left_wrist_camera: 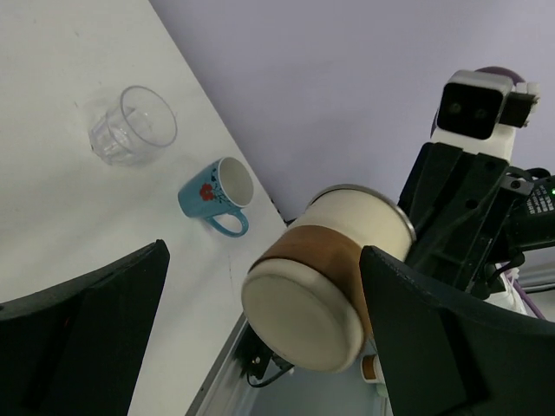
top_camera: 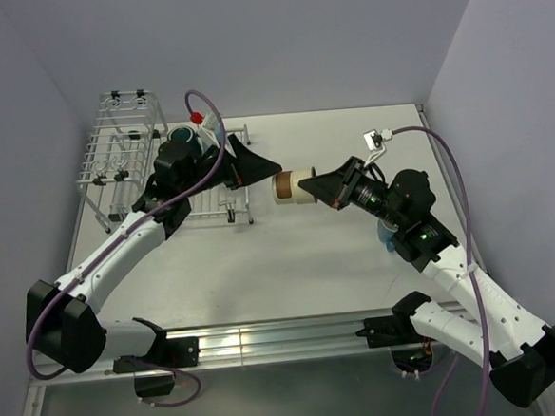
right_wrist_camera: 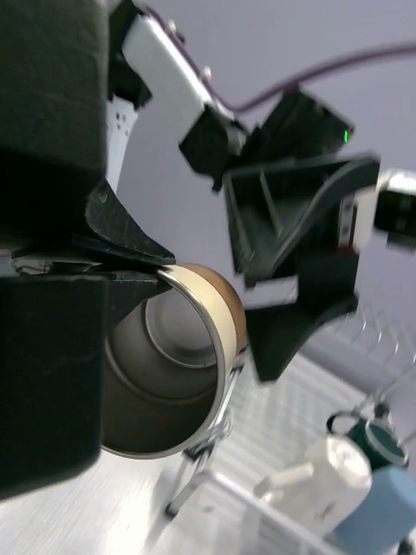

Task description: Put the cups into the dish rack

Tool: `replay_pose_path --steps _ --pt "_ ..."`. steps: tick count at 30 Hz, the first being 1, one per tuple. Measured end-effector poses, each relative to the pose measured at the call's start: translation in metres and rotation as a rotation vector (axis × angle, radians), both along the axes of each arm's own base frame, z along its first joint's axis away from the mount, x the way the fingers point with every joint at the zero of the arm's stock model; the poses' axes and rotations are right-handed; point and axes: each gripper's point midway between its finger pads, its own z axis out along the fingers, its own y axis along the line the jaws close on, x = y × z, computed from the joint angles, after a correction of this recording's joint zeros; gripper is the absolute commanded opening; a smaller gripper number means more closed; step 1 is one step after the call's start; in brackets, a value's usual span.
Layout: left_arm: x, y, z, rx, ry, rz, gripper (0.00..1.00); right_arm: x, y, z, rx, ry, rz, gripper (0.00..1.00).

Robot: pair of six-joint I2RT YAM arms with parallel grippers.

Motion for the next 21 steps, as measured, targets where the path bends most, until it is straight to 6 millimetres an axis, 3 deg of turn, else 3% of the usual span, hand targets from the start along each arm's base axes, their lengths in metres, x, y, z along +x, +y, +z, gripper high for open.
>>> replay_pose_path --steps 3,10,21 --pt "-0.003 -0.007 -0.001 -0.008 0.005 -0.027 0.99 -0.003 0.005 0.013 0.049 -0.026 0.04 0.0" --pt "-0.011 -0.017 0.013 -0.073 -0.027 -0.08 0.99 -0.002 0.009 0.021 0.108 -0.027 0.08 0.0" --pt "-0.03 -0.024 0.017 -0.149 0.0 -0.175 0.99 0.006 -0.003 0.029 0.177 -0.068 0.054 0.0"
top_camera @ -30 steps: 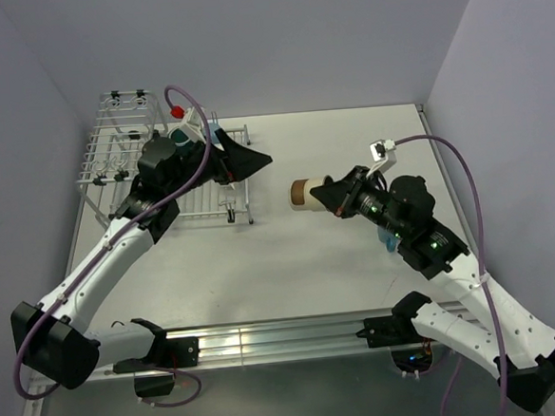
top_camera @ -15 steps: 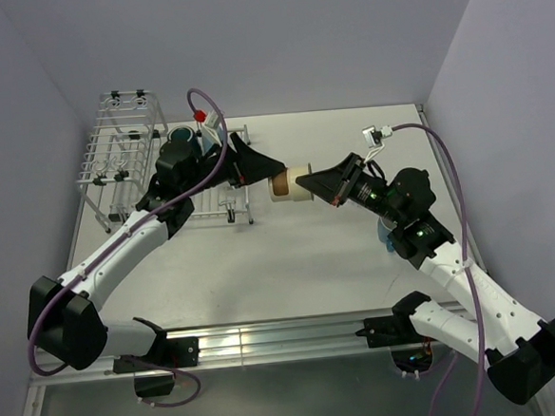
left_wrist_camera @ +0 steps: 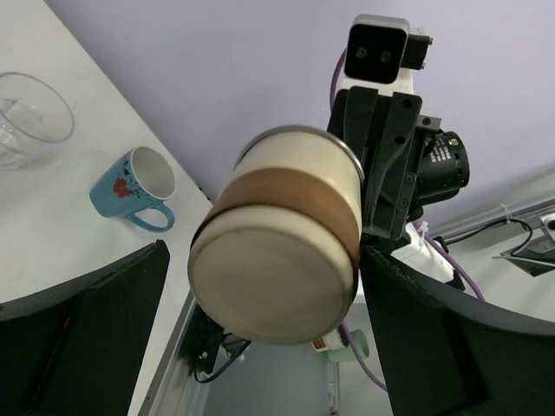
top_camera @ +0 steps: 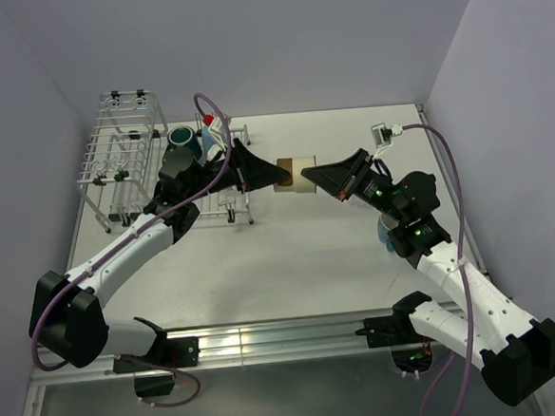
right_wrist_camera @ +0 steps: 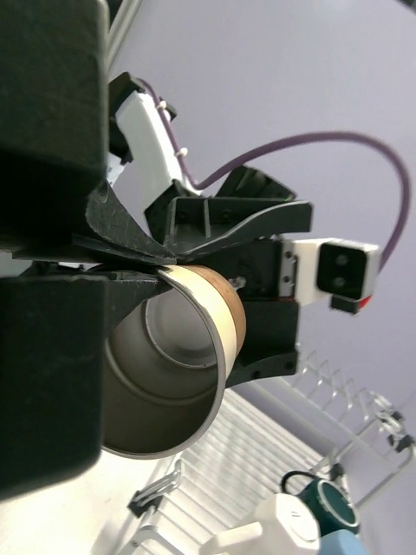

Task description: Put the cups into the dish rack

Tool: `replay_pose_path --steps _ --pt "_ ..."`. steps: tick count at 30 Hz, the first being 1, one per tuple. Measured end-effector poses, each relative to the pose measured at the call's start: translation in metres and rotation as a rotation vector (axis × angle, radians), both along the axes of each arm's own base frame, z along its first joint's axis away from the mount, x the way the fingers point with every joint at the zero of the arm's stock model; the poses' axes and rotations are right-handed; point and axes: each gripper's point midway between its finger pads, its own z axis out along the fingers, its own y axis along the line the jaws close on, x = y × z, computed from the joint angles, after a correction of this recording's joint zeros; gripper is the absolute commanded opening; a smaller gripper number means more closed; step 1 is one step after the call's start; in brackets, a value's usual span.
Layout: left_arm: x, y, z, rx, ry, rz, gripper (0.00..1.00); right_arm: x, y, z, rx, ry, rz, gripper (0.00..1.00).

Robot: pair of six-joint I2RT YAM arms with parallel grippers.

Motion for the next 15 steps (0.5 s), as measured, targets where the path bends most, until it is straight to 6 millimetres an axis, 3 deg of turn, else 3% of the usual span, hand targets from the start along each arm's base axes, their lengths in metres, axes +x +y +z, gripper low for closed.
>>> replay_pose_path --steps 10,15 --pt "-0.006 0.0 0.004 -0.022 0.013 -0.027 0.99 0.006 0.0 0.012 0.076 -0.027 0.014 0.0" --pt "-0.007 0.0 0.008 -0.035 0.012 -0.032 0.92 0.006 0.0 0.013 0.087 -0.041 0.019 0.0"
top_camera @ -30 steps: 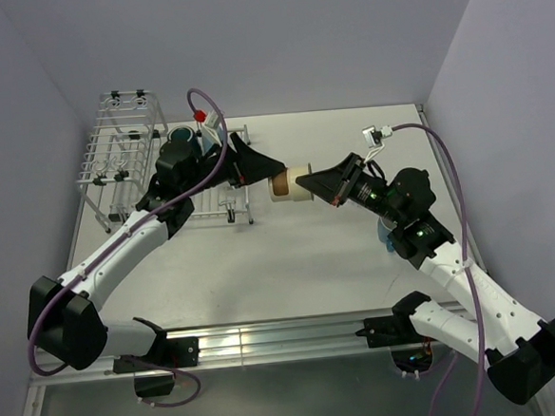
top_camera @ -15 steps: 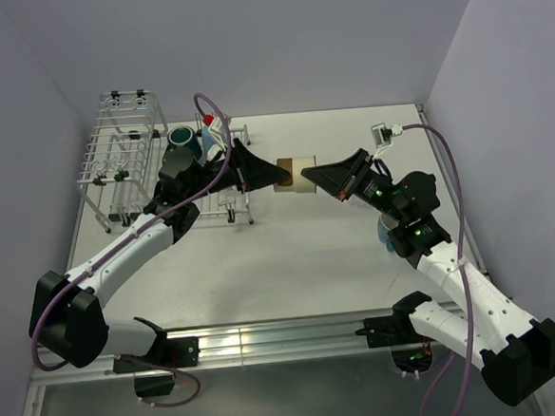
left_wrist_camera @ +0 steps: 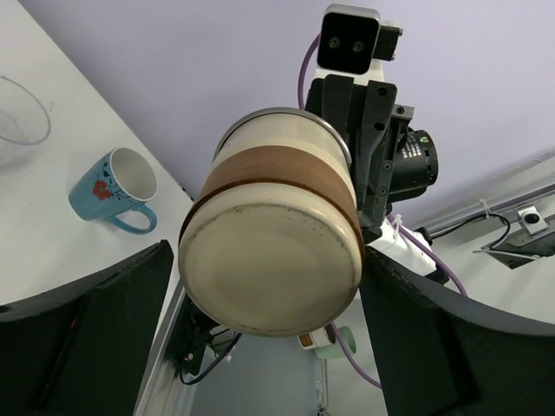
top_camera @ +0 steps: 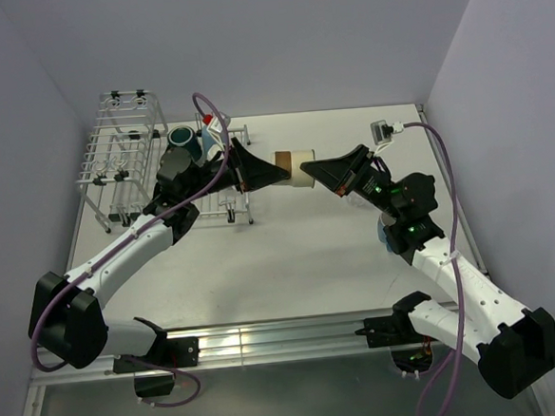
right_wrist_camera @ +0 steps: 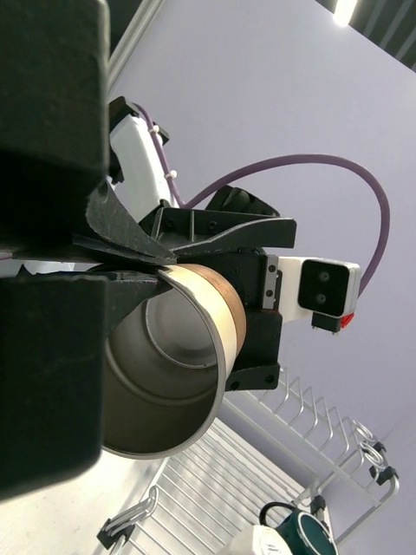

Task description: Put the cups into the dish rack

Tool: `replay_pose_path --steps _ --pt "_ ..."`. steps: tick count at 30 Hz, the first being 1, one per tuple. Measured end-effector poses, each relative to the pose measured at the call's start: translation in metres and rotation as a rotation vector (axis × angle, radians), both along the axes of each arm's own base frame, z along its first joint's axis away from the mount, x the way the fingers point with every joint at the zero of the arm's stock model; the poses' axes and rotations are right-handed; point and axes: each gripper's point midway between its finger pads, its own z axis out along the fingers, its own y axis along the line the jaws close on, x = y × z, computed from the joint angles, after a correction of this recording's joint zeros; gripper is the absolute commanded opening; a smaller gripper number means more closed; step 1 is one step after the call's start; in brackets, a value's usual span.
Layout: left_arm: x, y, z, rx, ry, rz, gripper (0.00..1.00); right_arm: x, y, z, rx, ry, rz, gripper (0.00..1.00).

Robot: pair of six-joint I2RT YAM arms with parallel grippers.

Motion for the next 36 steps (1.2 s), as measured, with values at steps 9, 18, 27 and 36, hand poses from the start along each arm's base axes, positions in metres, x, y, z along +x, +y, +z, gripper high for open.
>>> replay_pose_path --steps 9,18,27,36 --pt "-0.001 0.0 0.005 -0.017 0.001 -0.004 0.68 -0.001 0.001 -0.003 0.004 -0.005 0.013 0.0" --pt "0.0 0.0 0.003 -0.012 0.0 0.0 0.1 -0.001 0.002 -0.005 -0.005 -0.012 0.011 0.18" --pt "0.003 -0.002 -0.011 0.049 0.031 0.023 0.0 -0.002 -0.005 -0.011 -0.058 -0.026 -0.04 0.56" --pt "0.014 0.03 0.011 0.076 -0.024 0.132 0.0 0.006 -0.023 -0.033 -0.077 0.018 -0.106 0.59"
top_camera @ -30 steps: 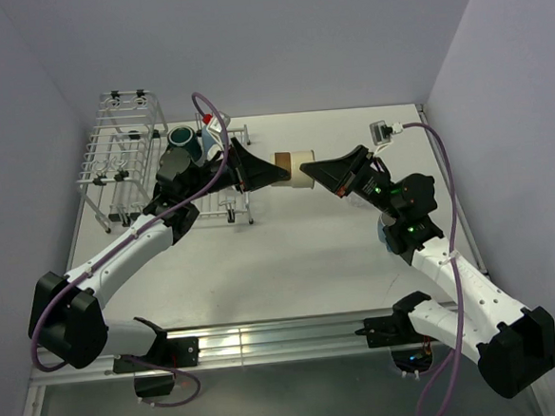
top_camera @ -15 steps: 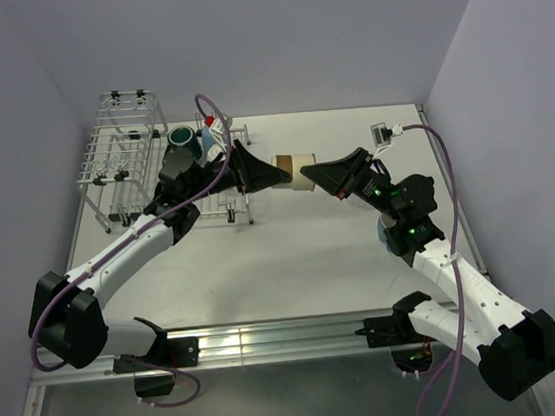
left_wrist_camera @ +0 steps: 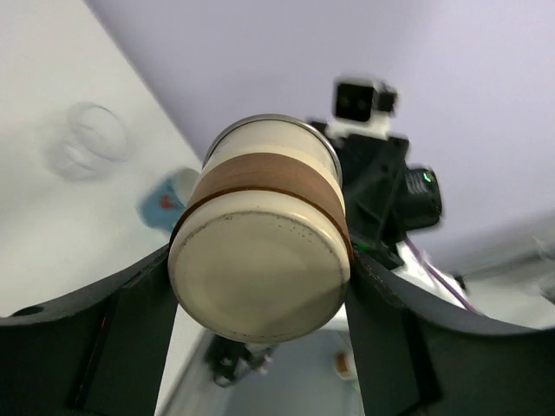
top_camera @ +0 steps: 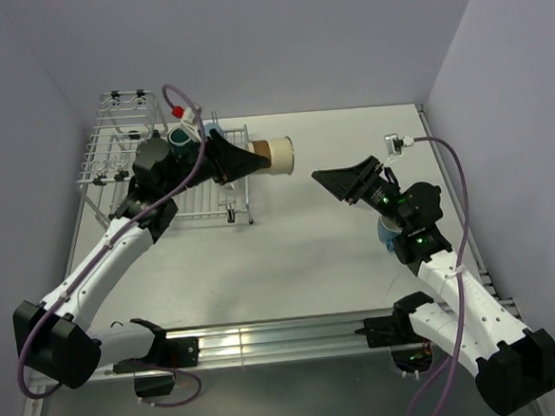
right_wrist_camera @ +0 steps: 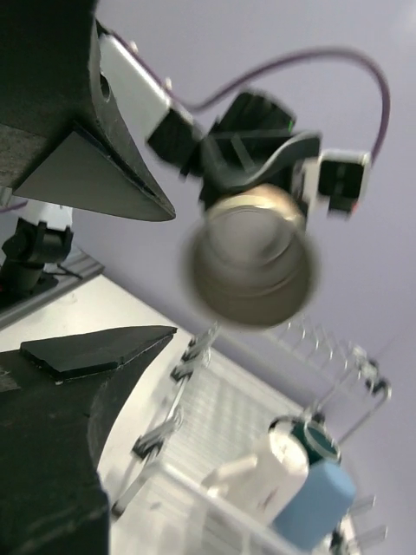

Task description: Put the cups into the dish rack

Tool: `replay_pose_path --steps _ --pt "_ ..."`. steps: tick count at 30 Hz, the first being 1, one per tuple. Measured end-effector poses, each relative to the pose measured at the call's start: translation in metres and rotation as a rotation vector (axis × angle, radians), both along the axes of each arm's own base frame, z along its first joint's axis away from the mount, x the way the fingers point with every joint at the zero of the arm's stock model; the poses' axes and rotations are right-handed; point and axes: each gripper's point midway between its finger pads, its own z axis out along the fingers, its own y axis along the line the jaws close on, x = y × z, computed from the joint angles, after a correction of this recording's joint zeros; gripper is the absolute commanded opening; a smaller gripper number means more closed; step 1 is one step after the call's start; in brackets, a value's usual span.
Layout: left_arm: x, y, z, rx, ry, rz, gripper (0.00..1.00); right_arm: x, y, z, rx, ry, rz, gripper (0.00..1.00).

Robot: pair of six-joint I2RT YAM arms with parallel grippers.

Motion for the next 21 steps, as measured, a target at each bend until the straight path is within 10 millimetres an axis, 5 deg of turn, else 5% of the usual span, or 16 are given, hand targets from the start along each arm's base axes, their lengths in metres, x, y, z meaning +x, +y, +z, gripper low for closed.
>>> replay_pose_path --steps 9,15,21 --pt "0.074 0.08 0.025 0.312 -0.1 0.567 0.0 0.006 -0.02 -0.046 -0.132 0.106 -0.115 0.6" --pt "0.113 0.146 -0.025 0.64 -0.011 0.906 0.0 0.007 -0.026 -0.07 -0.235 0.164 -0.148 0.6" --pt "0.137 0.181 -0.092 0.962 0.099 1.032 0.0 0.005 -0.03 -0.089 -0.309 0.201 -0.156 0.6"
